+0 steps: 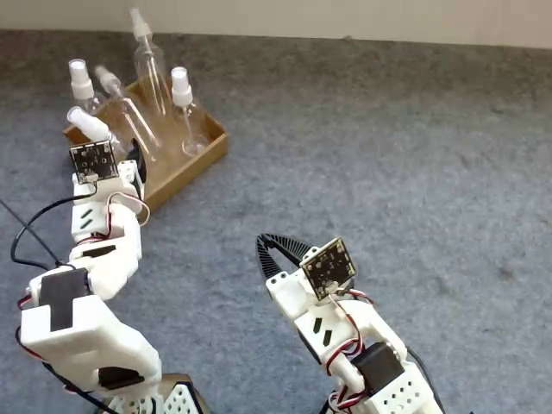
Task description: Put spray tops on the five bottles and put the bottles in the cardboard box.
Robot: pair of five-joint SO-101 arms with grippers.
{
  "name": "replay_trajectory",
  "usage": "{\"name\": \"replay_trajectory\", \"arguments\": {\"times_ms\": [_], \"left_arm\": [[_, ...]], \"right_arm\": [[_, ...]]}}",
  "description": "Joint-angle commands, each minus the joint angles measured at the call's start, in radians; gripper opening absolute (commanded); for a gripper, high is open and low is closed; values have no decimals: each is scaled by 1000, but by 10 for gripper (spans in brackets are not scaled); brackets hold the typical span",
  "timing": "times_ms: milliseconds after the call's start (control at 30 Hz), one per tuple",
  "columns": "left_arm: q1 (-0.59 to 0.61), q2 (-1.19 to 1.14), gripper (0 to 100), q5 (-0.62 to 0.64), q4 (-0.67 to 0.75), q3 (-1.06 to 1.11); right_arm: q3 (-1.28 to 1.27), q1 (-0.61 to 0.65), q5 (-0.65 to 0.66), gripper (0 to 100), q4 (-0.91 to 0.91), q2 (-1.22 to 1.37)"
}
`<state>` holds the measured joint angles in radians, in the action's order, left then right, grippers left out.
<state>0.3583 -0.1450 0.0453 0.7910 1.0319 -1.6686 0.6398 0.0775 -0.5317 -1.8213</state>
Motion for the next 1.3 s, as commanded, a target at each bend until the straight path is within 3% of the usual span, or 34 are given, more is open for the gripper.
{"name": "replay_trajectory", "arguments": {"times_ms": [0,200,600,800,900,1267], "left_arm": [[12,2,82,11,25,-10],[13,1,194,11,21,-2],[13,12,206,11,26,65],[13,13,310,-20,23,73],[13,13,316,-69,23,74],[15,127,319,-72,23,171]], "right_arm": [[-99,-12,14,19,-2,-7],[-99,-12,14,19,-2,-7],[-99,-12,14,19,-2,-7],[-99,-12,14,19,-2,-7],[-99,-12,14,19,-2,-7],[-99,-12,14,19,-2,-7]]}}
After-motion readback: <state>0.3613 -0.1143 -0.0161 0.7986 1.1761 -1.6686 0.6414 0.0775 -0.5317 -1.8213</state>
